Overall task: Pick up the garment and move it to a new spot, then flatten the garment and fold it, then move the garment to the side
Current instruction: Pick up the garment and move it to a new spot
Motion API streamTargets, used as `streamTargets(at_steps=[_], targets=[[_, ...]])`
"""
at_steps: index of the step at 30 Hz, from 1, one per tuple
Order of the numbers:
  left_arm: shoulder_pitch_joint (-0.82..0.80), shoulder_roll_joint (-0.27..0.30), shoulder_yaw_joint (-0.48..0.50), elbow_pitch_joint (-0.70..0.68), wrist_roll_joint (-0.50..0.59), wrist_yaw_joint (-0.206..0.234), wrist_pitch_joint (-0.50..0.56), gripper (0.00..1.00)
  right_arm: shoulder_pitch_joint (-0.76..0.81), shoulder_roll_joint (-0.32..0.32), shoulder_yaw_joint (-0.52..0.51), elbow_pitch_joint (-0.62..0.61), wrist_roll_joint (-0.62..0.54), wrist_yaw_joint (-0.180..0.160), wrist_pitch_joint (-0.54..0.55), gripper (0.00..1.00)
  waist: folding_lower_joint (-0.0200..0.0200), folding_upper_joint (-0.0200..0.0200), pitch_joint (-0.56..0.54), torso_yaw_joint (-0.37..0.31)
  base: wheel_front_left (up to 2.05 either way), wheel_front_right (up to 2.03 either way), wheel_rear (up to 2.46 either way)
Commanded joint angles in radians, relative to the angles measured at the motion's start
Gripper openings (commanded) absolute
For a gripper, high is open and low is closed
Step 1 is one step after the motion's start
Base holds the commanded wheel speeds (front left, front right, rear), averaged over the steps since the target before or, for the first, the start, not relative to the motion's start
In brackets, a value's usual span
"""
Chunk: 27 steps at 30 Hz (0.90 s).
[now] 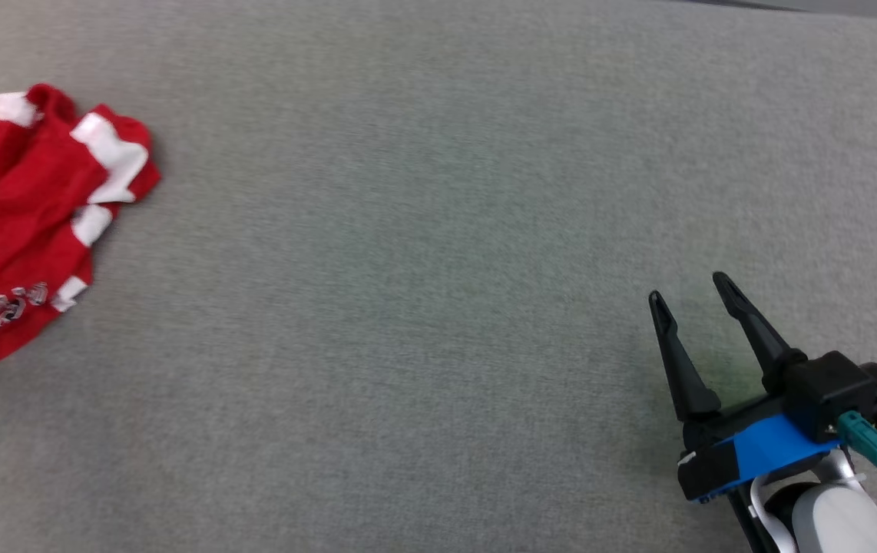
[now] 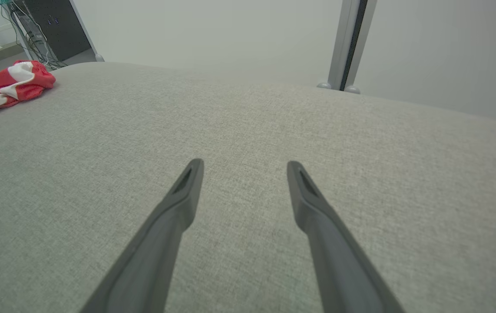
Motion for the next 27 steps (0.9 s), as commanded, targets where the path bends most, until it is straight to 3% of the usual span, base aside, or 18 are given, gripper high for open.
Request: streamTargets(at_steps=[1, 8, 15, 16, 17, 18, 19, 27], targets=[[-0.025, 0.019, 0.020, 0.015, -0.005, 0.017, 0.017, 1.00, -0.022, -0.010, 0.009, -0.011, 0.005, 0.000, 0.002, 1.00, -0.0003, -0.0003, 0.025, -0.027, 0.00, 0.00, 0.00], [-0.064, 0.058, 0.095, 0.073, -0.047, 0.111, 0.102, 1.00, -0.066, -0.020, 0.033, -0.047, 0.007, 0.000, -0.002, 1.00, -0.0003, -0.0003, 0.146, -0.144, 0.00, 0.00, 0.00], [-0.029, 0.073, 0.117, 0.121, -0.067, 0.205, 0.228, 1.00, -0.060, -0.022, 0.036, -0.080, 0.012, 0.000, -0.006, 1.00, -0.0003, -0.0003, 0.195, -0.195, 0.00, 0.00, 0.00], [-0.023, 0.069, 0.113, 0.127, -0.075, 0.211, 0.252, 0.64, -0.057, -0.023, 0.036, -0.080, 0.013, 0.000, -0.006, 1.00, -0.0003, -0.0003, 0.192, -0.196, 0.00, 0.00, 0.00], [-0.019, 0.067, 0.109, 0.127, -0.076, 0.213, 0.266, 0.38, -0.053, -0.022, 0.034, -0.080, 0.013, 0.000, -0.004, 1.00, -0.0003, -0.0003, 0.189, -0.196, 0.00, 0.00, 0.00], [-0.019, 0.067, 0.109, 0.127, -0.076, 0.213, 0.266, 0.38, -0.053, -0.022, 0.034, -0.080, 0.013, 0.000, -0.004, 1.00, -0.0003, -0.0003, 0.189, -0.196, 0.00, 0.00, 0.00], [-0.014, 0.065, 0.104, 0.128, -0.082, 0.212, 0.281, 0.00, -0.051, -0.019, 0.031, -0.078, 0.013, 0.000, -0.003, 1.00, -0.0003, -0.0003, 0.183, -0.195, 0.00, 0.00, 0.00], [-0.019, 0.095, 0.097, 0.075, -0.039, 0.155, 0.158, 0.00, -0.048, -0.004, 0.051, -0.051, 0.037, 0.000, -0.013, 1.00, -0.0003, -0.0003, 0.088, -0.176, 0.00, 0.00, 0.00]])
